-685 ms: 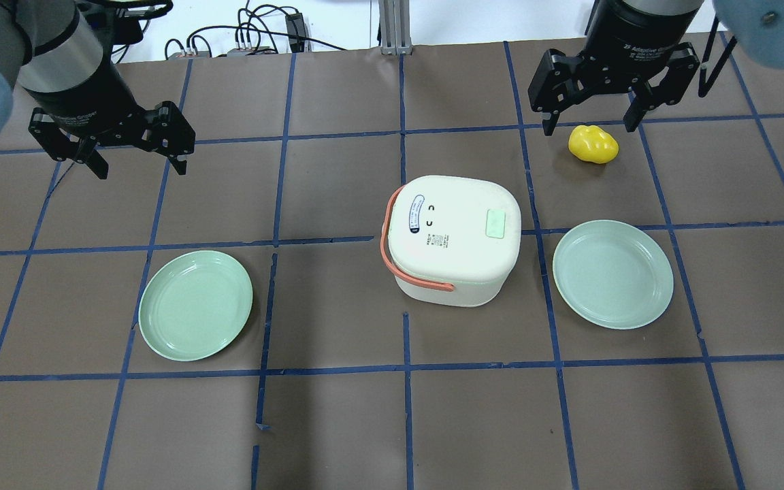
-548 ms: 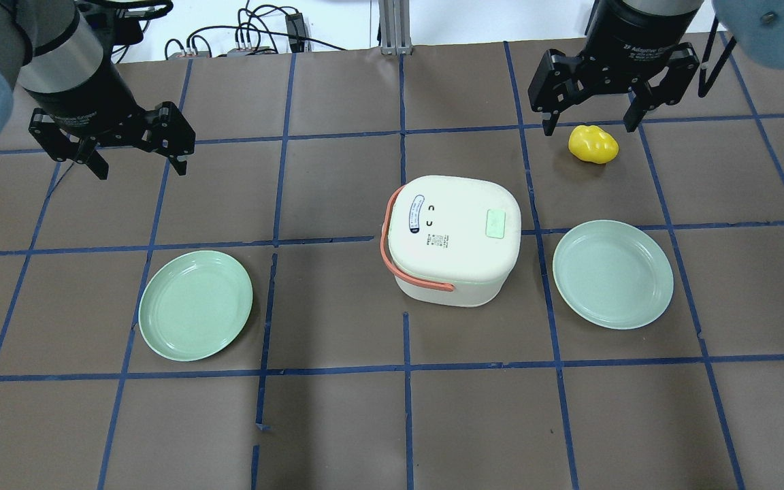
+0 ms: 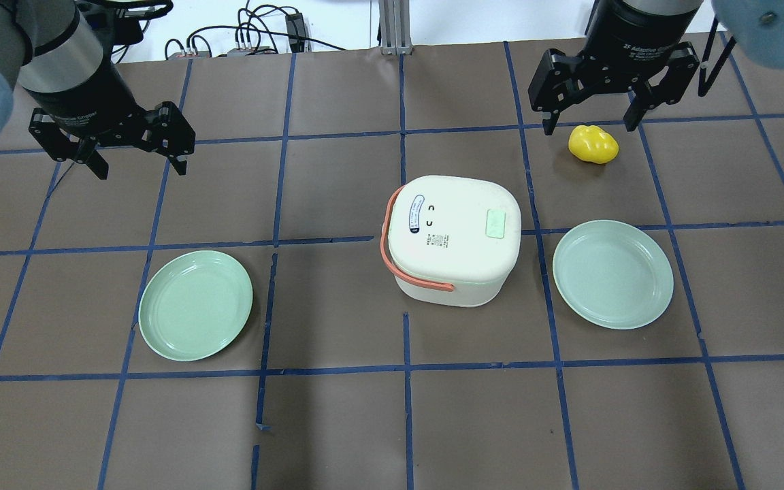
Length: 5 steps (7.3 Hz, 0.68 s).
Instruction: Press rice cooker button
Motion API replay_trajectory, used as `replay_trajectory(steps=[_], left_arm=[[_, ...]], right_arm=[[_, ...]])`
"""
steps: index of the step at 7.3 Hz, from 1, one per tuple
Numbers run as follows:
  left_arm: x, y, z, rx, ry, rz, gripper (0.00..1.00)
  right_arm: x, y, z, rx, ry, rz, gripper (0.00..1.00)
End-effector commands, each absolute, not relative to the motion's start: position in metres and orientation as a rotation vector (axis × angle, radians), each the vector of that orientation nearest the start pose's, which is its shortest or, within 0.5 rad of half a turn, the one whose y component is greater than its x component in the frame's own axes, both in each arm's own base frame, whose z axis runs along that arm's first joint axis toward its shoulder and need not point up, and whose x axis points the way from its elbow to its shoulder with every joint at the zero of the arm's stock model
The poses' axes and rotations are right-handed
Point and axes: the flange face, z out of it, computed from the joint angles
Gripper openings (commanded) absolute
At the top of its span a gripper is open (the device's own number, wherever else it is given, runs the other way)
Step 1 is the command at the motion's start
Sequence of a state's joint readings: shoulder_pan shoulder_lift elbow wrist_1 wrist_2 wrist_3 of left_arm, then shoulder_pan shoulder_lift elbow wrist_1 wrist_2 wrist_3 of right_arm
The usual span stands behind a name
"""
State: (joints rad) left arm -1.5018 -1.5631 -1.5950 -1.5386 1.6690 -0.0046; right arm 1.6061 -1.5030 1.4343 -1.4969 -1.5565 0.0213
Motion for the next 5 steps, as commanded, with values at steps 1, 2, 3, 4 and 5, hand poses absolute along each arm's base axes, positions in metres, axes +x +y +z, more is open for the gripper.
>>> replay_trajectory(steps=[1,2,3,4,5], left_arm=[[-0.0894,-0.4974,0.4833,-0.113,3.041,-0.019,1.0],[-0.0894,-0.4974,0.4833,-0.113,3.041,-0.019,1.0],[-0.0894,-0.4974,0.4833,-0.113,3.041,-0.019,1.0],[-0.0894,-0.4976,0.484,-0.113,3.041,-0.021,1.0],[-0.0894,-0.4974,0.4833,-0.113,3.041,-0.019,1.0]], right_arm=[[0.1532,-0.5138,0.5132,-0.024,3.125,0.013,1.0],[0.1529,-0.5136,0.5143,-0.026,3.128,0.005,1.0],[0.1533,-0.5134,0.5142,-0.024,3.123,0.008,1.0],[0.1539,-0.5129,0.5157,-0.014,3.117,0.004,1.0],[0.1526,-0.5156,0.5109,-0.005,3.123,0.02,1.0]])
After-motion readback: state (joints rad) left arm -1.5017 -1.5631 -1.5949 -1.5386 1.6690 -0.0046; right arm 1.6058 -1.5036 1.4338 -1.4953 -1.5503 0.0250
